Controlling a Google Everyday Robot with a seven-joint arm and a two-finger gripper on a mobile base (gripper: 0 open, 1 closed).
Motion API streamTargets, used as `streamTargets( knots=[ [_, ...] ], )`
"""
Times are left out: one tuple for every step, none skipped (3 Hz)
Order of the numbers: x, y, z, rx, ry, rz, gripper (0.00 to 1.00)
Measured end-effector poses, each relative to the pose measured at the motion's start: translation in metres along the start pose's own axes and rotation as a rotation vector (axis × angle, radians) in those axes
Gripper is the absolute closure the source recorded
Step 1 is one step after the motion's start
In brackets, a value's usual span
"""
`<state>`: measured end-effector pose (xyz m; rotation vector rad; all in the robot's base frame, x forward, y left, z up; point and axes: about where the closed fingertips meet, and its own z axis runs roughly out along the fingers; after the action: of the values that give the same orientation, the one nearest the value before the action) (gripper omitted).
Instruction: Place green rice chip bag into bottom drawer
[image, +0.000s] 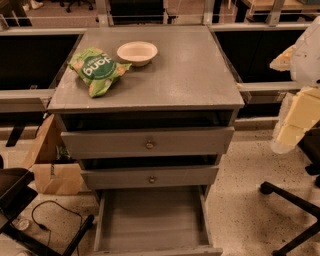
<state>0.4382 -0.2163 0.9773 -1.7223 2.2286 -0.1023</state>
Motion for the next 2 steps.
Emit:
streamTargets(
  knots=[
    [0.000,0.000,0.000,0.000,0.000,0.000,0.00],
    [-0.022,-0.016,0.017,0.006,-0.082,0.009,0.00]
  ],
)
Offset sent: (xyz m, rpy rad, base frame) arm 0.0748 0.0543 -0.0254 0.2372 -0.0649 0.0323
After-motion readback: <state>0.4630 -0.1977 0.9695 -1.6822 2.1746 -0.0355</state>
